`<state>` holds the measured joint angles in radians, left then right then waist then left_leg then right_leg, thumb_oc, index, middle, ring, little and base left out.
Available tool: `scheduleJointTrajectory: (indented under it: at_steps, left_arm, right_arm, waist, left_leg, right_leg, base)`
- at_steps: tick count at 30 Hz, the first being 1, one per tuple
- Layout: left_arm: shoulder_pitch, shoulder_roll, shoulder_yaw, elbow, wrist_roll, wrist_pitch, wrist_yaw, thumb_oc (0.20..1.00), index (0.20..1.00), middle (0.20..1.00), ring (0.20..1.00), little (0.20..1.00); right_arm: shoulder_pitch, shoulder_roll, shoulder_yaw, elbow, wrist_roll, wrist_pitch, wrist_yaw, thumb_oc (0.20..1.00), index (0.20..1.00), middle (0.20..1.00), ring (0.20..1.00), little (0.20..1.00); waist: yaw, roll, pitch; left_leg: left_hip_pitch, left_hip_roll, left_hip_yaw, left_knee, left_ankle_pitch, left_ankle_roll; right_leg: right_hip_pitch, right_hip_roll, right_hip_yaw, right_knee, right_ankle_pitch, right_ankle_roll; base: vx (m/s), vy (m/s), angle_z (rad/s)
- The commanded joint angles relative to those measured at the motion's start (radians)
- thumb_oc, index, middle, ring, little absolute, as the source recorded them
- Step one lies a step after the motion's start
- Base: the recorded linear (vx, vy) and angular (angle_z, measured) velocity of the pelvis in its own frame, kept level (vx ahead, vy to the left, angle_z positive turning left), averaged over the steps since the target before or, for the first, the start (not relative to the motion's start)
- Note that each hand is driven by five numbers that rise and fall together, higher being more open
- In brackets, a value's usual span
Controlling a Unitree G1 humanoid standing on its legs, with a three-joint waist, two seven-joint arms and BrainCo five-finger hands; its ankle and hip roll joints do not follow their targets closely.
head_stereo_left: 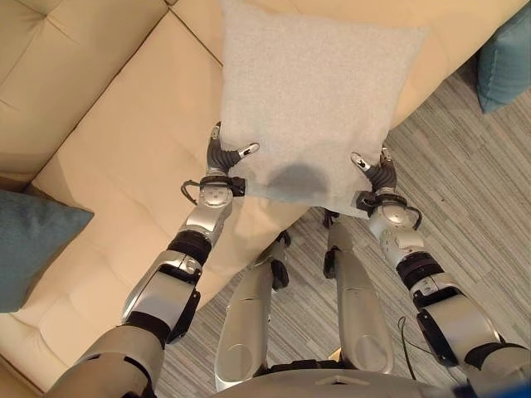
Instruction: Pick up all the scattered cushions and arrange them neatly on the sofa.
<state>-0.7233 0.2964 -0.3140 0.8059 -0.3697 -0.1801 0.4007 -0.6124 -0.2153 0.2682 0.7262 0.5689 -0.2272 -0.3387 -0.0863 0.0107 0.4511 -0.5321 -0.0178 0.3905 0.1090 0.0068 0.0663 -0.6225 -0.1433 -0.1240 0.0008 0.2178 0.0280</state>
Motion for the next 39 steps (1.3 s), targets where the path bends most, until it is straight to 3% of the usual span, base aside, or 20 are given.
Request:
scheduleJointTrajectory:
  at_steps: [1,2,3,4,12,13,15,22,26,29,31,37,39]
  left_arm:
    - [0.048,-0.118,-0.104,-0.024,-0.045,-0.036,-0.037,0.896,0.896,0.896,0.896,0.896]
    - [0.058,-0.128,-0.112,-0.026,-0.053,-0.039,-0.039,0.467,0.467,0.467,0.467,0.467]
    - [0.066,-0.140,-0.119,-0.029,-0.066,-0.038,-0.047,0.256,0.256,0.256,0.256,0.256]
    - [0.098,-0.161,-0.143,-0.057,-0.077,-0.040,-0.065,0.200,0.200,0.200,0.200,0.200]
    - [0.274,-0.175,-0.127,-0.206,-0.156,-0.046,-0.108,0.200,0.200,0.200,0.200,0.200]
    - [0.307,-0.169,-0.117,-0.250,-0.174,-0.048,-0.118,0.200,0.200,0.200,0.200,0.200]
    - [0.339,-0.167,-0.111,-0.280,-0.188,-0.047,-0.126,0.200,0.200,0.200,0.200,0.200]
    - [0.478,-0.112,-0.085,-0.449,-0.170,-0.028,-0.176,0.200,0.200,0.200,0.200,0.200]
    - [0.522,-0.099,-0.075,-0.488,-0.160,-0.019,-0.191,0.200,0.200,0.200,0.200,0.200]
    - [0.562,-0.086,-0.073,-0.508,-0.157,-0.001,-0.206,0.200,0.200,0.200,0.200,0.200]
    - [0.562,-0.080,-0.077,-0.508,-0.149,0.000,-0.207,0.200,0.200,0.200,0.200,0.200]
    - [0.582,-0.061,-0.062,-0.518,-0.150,-0.007,-0.218,0.200,0.200,0.200,0.200,0.200]
    - [0.594,-0.054,-0.052,-0.517,-0.152,-0.014,-0.227,0.200,0.200,0.200,0.200,0.200]
  right_arm:
    - [0.009,0.078,0.108,-0.055,-0.001,-0.054,0.033,1.000,1.000,1.000,1.000,1.000]
    - [0.008,0.082,0.118,-0.066,-0.002,-0.054,0.035,0.514,0.514,0.514,0.514,0.514]
    - [0.008,0.085,0.126,-0.076,-0.003,-0.054,0.038,0.379,0.379,0.379,0.379,0.379]
    - [0.019,0.085,0.148,-0.113,-0.017,-0.052,0.047,0.200,0.200,0.200,0.200,0.200]
    - [0.220,0.054,0.119,-0.216,-0.053,-0.029,0.074,0.200,0.200,0.200,0.200,0.200]
    - [0.257,0.046,0.098,-0.229,-0.050,-0.031,0.080,0.200,0.200,0.200,0.200,0.200]
    - [0.291,0.037,0.081,-0.247,-0.052,-0.031,0.085,0.200,0.200,0.200,0.200,0.200]
    - [0.414,0.000,0.012,-0.319,-0.071,-0.016,0.120,0.200,0.200,0.200,0.200,0.200]
    - [0.445,-0.012,-0.006,-0.333,-0.096,-0.004,0.136,0.200,0.200,0.200,0.200,0.200]
    - [0.480,-0.009,-0.035,-0.343,-0.133,0.012,0.148,0.200,0.200,0.200,0.200,0.200]
    - [0.488,0.002,-0.045,-0.341,-0.131,0.012,0.147,0.200,0.200,0.200,0.200,0.200]
    - [0.484,-0.007,-0.064,-0.347,-0.132,0.006,0.149,0.200,0.200,0.200,0.200,0.200]
    - [0.481,-0.015,-0.060,-0.344,-0.143,0.005,0.154,0.200,0.200,0.200,0.200,0.200]
  waist:
    - [-0.003,0.022,-0.101]
    - [-0.003,0.020,-0.105]
    - [-0.002,0.019,-0.107]
    - [0.000,0.011,-0.117]
    - [-0.005,-0.014,-0.161]
    - [-0.012,-0.026,-0.166]
    - [-0.014,-0.032,-0.177]
    - [-0.023,-0.042,-0.231]
    - [-0.021,-0.036,-0.250]
    - [-0.015,-0.023,-0.248]
    - [-0.017,-0.021,-0.240]
    - [-0.007,-0.030,-0.261]
    - [0.004,-0.040,-0.277]
  left_leg:
    - [-0.024,0.004,-0.090,0.069,-0.077,-0.089]
    - [-0.013,0.004,-0.092,0.066,-0.078,-0.090]
    - [-0.001,0.004,-0.094,0.063,-0.078,-0.091]
    - [0.035,0.005,-0.100,0.057,-0.079,-0.094]
    - [0.204,0.027,-0.122,0.023,-0.085,-0.103]
    - [0.230,0.026,-0.112,0.011,-0.057,-0.096]
    - [0.266,0.028,-0.110,0.002,-0.059,-0.093]
    - [0.384,0.029,-0.111,-0.041,-0.068,-0.082]
    - [0.431,0.027,-0.118,-0.057,-0.074,-0.072]
    - [0.497,0.023,-0.133,-0.073,-0.080,-0.053]
    - [0.508,0.025,-0.148,-0.064,-0.089,-0.047]
    - [0.481,0.047,-0.232,-0.029,-0.084,-0.070]
    - [0.477,0.058,-0.247,-0.026,-0.082,-0.084]
  right_leg:
    - [-0.020,-0.066,-0.002,0.124,-0.108,0.144]
    - [-0.009,-0.065,-0.003,0.121,-0.108,0.143]
    - [0.003,-0.063,-0.005,0.118,-0.110,0.143]
    - [0.043,-0.059,-0.012,0.108,-0.114,0.140]
    - [0.222,-0.039,-0.037,0.069,-0.140,0.131]
    - [0.247,-0.038,-0.042,0.060,-0.125,0.121]
    - [0.285,-0.030,-0.043,0.051,-0.132,0.121]
    - [0.386,-0.011,-0.048,0.050,-0.164,0.124]
    - [0.406,-0.010,-0.046,0.094,-0.193,0.128]
    - [0.401,-0.020,-0.044,0.239,-0.211,0.155]
    - [0.394,-0.006,0.006,0.297,-0.232,0.168]
    - [0.405,0.019,0.190,0.239,-0.235,0.151]
    - [0.441,0.014,0.179,0.192,-0.244,0.143]
  base:
    - [0.02,-0.056,0.02]
    - [0.02,-0.058,0.00]
    - [0.04,-0.121,0.00]
    - [0.04,-0.125,0.01]
    - [0.05,-0.106,0.06]
    - [-0.03,-0.066,-0.05]
    - [0.00,-0.034,-0.09]
    - [0.04,0.018,-0.06]
    - [0.02,0.066,-0.05]
    - [0.03,0.096,-0.01]
    - [-0.01,-0.023,0.02]
    - [0.02,-0.189,0.31]
    - [0.08,-0.284,0.74]
